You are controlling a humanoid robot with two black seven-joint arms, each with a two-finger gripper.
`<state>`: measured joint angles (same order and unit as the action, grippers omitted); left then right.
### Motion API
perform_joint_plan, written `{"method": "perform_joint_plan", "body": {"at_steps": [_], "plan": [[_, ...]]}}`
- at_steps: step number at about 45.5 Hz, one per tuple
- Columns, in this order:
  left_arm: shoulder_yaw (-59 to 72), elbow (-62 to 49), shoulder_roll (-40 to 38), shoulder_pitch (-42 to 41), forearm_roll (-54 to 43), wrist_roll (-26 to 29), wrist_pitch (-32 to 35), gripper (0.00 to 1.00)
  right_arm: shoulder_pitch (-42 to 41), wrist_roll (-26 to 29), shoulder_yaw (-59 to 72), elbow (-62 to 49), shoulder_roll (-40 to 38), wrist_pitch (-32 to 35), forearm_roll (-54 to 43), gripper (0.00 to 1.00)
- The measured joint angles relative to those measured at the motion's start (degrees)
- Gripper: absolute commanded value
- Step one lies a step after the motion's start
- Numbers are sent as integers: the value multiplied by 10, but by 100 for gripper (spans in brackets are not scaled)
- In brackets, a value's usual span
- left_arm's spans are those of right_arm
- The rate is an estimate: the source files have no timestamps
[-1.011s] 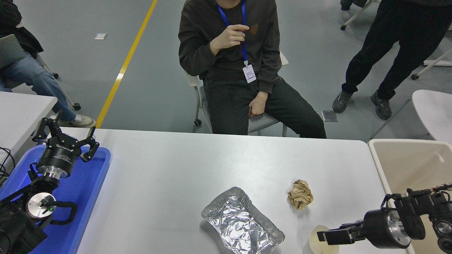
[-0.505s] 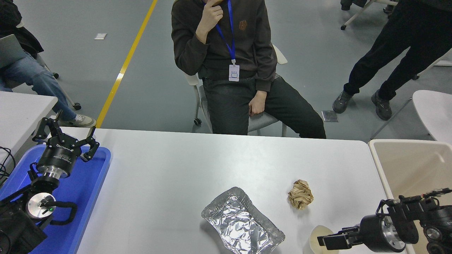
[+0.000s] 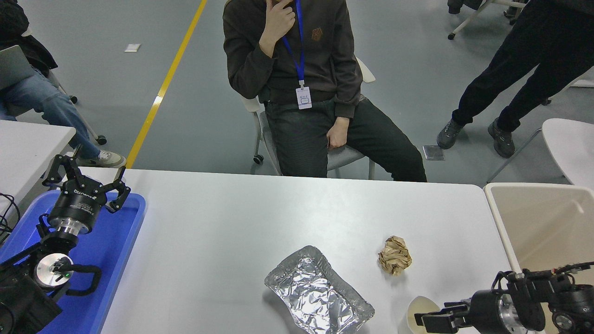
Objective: Clean the table surface
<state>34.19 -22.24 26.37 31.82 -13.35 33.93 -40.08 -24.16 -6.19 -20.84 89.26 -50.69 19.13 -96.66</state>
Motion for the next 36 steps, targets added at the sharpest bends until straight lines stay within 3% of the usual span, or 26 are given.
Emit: {"method": "perform_joint_plan", "body": {"at_steps": [36], "plan": [[0,0,0,0,0,0,0,100,-22,-26,-6,11,-55,-4,22,0]]}}
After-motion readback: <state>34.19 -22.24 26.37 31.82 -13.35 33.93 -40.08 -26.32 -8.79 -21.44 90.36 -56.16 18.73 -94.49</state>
